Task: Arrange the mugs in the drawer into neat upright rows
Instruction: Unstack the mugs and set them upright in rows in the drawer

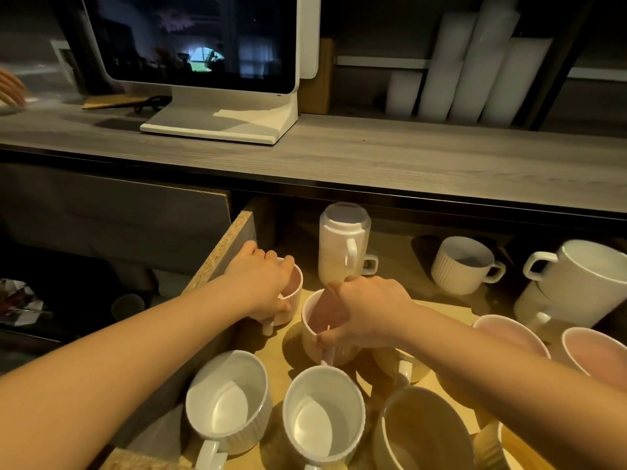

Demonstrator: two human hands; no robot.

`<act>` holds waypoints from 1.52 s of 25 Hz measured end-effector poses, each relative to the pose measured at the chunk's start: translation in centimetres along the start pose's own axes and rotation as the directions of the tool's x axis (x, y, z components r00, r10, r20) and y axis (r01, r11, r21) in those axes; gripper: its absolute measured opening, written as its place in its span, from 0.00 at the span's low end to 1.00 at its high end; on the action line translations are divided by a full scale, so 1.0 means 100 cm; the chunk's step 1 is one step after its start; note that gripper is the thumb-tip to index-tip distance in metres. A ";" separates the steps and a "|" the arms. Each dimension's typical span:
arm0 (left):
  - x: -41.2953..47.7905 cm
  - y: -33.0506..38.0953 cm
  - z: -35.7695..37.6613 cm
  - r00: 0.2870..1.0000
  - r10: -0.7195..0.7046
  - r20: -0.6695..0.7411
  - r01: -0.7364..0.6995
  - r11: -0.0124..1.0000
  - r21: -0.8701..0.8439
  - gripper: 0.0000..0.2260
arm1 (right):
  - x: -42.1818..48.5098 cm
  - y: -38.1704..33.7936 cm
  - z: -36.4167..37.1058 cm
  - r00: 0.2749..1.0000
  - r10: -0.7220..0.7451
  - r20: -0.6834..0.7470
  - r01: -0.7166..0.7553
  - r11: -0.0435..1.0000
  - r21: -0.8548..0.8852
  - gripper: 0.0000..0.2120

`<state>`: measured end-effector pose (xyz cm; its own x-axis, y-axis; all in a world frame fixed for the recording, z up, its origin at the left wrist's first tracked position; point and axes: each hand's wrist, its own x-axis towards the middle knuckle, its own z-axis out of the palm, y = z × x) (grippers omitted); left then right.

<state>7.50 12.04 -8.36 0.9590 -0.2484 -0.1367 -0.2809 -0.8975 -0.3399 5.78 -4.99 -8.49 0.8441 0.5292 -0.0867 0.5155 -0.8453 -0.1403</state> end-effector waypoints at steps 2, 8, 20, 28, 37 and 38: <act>-0.004 -0.005 -0.009 0.999 0.037 0.032 -0.036 0.999 -0.025 0.32 | 0.000 0.000 -0.002 0.999 0.015 0.042 -0.016 1.000 0.012 0.29; -0.019 -0.008 -0.027 0.973 0.094 0.211 -0.072 0.991 -0.111 0.34 | 0.000 0.001 -0.002 0.995 0.038 0.095 -0.048 0.994 0.101 0.32; -0.027 -0.011 -0.027 0.951 0.115 0.287 -0.068 0.983 -0.170 0.32 | -0.006 0.000 0.001 0.994 0.061 0.095 -0.065 0.997 0.036 0.32; -0.013 -0.003 -0.040 0.998 0.054 -0.020 -0.057 0.874 -0.483 0.30 | 0.008 0.031 -0.020 0.953 0.250 -0.173 -0.247 0.968 0.039 0.18; 0.033 0.016 -0.046 0.999 -0.033 -0.032 0.005 0.766 -0.643 0.37 | 0.028 0.040 -0.021 0.914 0.402 0.049 -0.304 0.601 0.739 0.15; 0.034 0.017 -0.044 0.999 -0.031 -0.031 0.002 0.750 -0.661 0.38 | 0.030 0.040 -0.021 0.912 0.401 0.089 -0.319 0.554 0.769 0.15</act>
<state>10.44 8.05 -5.35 0.9679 -0.2320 -0.0969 -0.1832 -0.9148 0.3599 10.69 -6.95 -7.23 0.9632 0.1500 -0.2230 -0.0970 -0.5798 -0.8089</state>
